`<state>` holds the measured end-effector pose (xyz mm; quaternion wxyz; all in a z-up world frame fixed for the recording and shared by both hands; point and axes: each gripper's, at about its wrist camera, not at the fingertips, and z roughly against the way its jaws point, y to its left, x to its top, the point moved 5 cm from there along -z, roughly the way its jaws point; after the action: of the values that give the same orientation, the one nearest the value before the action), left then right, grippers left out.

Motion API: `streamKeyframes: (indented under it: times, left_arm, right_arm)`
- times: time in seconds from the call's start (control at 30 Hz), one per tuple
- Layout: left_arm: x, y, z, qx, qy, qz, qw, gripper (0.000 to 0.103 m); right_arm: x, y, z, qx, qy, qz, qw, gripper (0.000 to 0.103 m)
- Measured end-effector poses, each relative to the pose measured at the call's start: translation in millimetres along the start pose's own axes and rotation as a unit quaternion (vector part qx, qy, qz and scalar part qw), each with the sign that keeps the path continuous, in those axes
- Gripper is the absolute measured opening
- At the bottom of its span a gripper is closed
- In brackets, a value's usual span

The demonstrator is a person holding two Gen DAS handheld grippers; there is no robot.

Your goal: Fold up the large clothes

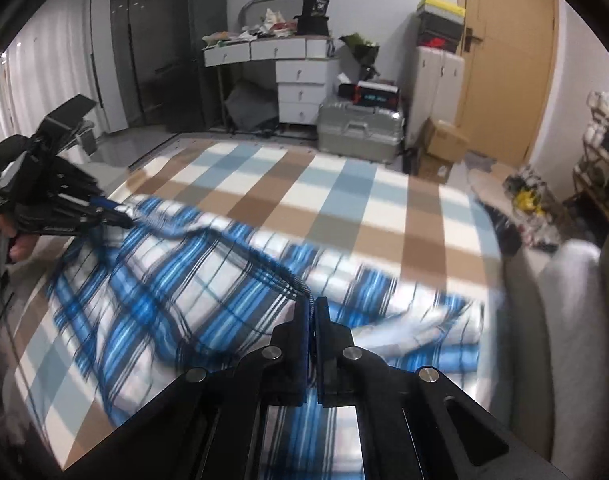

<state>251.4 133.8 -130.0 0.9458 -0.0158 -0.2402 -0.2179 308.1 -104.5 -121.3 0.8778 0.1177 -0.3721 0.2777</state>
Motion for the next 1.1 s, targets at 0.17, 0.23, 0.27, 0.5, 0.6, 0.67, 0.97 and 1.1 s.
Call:
streamKeyframes:
  times: [0.17, 0.23, 0.27, 0.5, 0.6, 0.67, 0.97, 1.1]
  left_arm:
    - [19, 23, -1, 0.023, -0.023, 0.050, 0.9982, 0.001]
    - [21, 29, -15, 0.043, -0.010, 0.058, 0.9974, 0.001]
    - [20, 33, -24, 0.057, -0.005, 0.065, 0.9962, 0.001]
    - [-8, 79, -61, 0.111, 0.054, 0.125, 0.9845, 0.001]
    - [-17, 87, -35, 0.091, 0.033, 0.153, 0.9836, 0.003]
    - [-28, 89, -13, 0.078, 0.016, 0.157, 0.9844, 0.020]
    - [-85, 96, 3, 0.054, 0.018, 0.162, 0.9852, 0.077]
    - [-87, 100, -9, 0.014, 0.017, 0.192, 0.9811, 0.077]
  right_arm:
    - [39, -7, -31, -0.031, 0.004, 0.001, 1.000, 0.002]
    - [46, -11, -55, -0.039, 0.019, -0.005, 0.999, 0.002]
    - [43, -12, -66, -0.030, 0.037, -0.009, 0.999, 0.002]
    - [-5, -39, -127, -0.040, 0.134, -0.047, 0.989, 0.009]
    - [-5, -67, -79, -0.044, 0.075, -0.096, 0.992, 0.035]
    - [-8, -78, -42, -0.033, 0.026, -0.103, 0.994, 0.062]
    - [-49, -87, -37, -0.112, 0.080, 0.001, 0.990, 0.079]
    - [-50, -99, -64, -0.106, 0.111, -0.021, 0.988, 0.058]
